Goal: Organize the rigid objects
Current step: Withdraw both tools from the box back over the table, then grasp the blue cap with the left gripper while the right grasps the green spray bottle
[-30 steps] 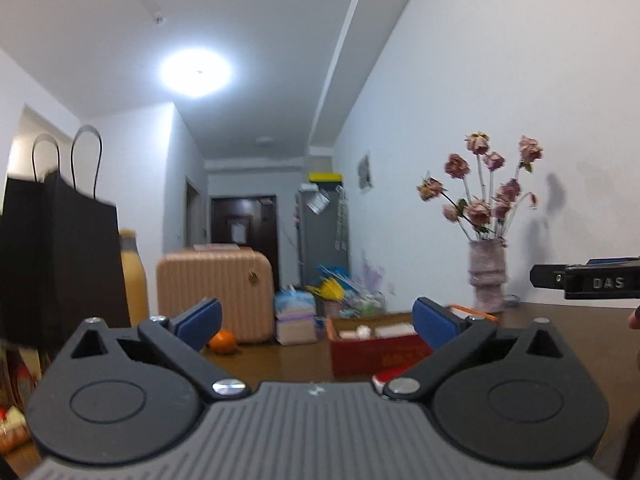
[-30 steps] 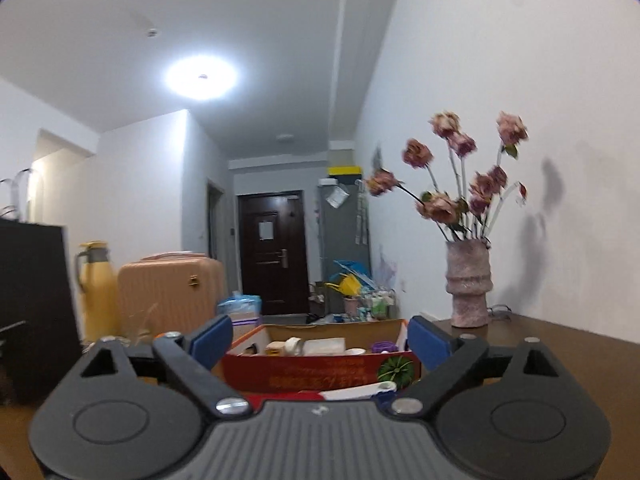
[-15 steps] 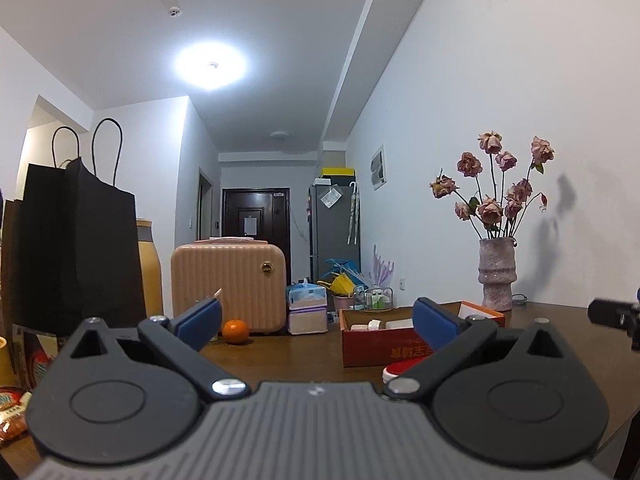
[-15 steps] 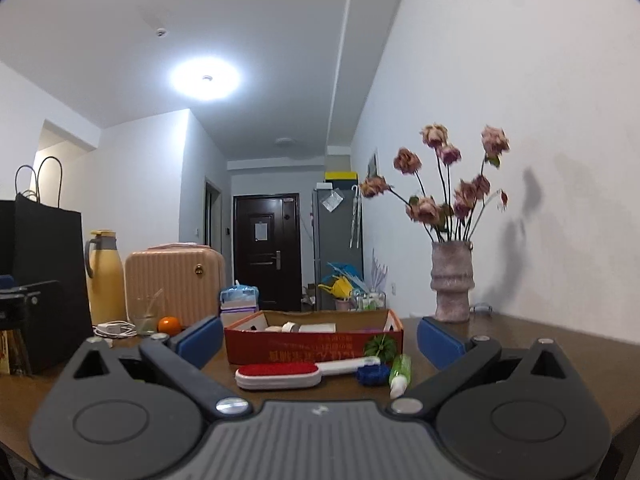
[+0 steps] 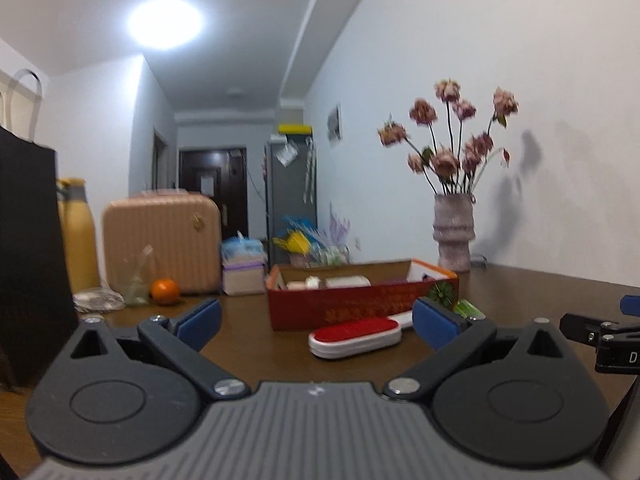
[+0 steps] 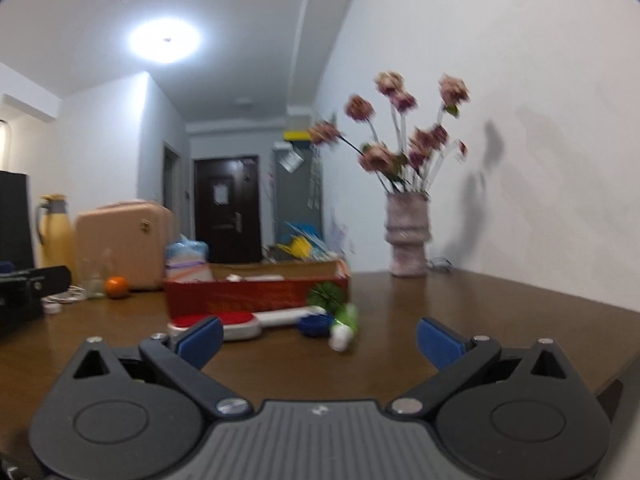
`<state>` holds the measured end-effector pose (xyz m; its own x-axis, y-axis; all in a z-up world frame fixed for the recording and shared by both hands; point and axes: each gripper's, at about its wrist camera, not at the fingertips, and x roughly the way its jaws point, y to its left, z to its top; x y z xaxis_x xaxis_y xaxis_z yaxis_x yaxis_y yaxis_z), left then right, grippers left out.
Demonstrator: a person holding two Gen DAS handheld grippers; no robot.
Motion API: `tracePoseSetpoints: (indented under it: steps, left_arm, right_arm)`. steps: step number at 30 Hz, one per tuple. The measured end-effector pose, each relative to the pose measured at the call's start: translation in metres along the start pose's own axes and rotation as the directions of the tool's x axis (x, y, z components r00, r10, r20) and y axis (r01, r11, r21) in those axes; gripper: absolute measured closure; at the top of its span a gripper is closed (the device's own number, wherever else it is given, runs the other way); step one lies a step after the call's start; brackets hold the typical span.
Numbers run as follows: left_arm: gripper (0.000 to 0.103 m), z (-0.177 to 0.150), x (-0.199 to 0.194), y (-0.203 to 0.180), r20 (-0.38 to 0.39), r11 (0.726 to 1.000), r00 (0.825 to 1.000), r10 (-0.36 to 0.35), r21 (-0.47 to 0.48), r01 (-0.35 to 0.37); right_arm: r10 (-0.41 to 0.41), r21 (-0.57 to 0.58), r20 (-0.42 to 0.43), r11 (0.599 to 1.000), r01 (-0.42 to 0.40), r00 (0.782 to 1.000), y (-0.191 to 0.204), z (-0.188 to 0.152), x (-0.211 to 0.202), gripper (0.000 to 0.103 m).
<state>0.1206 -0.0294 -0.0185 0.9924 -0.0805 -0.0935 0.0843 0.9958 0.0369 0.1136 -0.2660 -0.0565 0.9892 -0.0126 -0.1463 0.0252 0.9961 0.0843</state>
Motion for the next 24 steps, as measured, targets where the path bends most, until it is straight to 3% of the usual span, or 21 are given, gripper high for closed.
tracePoseSetpoints:
  steps: [5, 10, 14, 17, 21, 24]
  left_arm:
    - [0.000, 0.004, 0.038, -0.010, -0.072, 1.000, 0.997, -0.010, -0.009, 0.009]
    - [0.000, 0.012, 0.082, -0.027, -0.178, 0.998, 0.983, -0.053, 0.022, 0.058]
    - [0.000, 0.014, 0.127, -0.041, -0.295, 0.993, 0.950, -0.098, 0.028, 0.111]
    - [0.000, 0.014, 0.163, -0.050, -0.373, 0.986, 0.916, -0.149, 0.010, 0.165]
    - [0.000, 0.015, 0.200, -0.068, -0.417, 0.977, 0.889, -0.191, 0.003, 0.212]
    - [0.003, 0.015, 0.222, -0.083, -0.430, 0.964, 0.869, -0.243, -0.004, 0.267]
  right_arm:
    - [0.017, 0.056, -0.070, 0.998, -0.014, 0.997, -0.017, 0.006, 0.036, 0.003]
    - [0.038, 0.011, -0.171, 0.999, -0.037, 0.985, -0.020, 0.019, 0.085, 0.013]
    - [0.096, 0.000, -0.351, 0.995, -0.103, 0.931, -0.024, 0.026, 0.144, 0.020]
    - [0.129, -0.008, -0.422, 0.989, -0.146, 0.897, -0.029, 0.031, 0.184, 0.025]
    - [0.127, -0.011, -0.443, 0.989, -0.147, 0.888, -0.040, 0.045, 0.230, 0.039]
    - [0.154, 0.054, -0.479, 0.988, -0.146, 0.864, -0.052, 0.048, 0.267, 0.053]
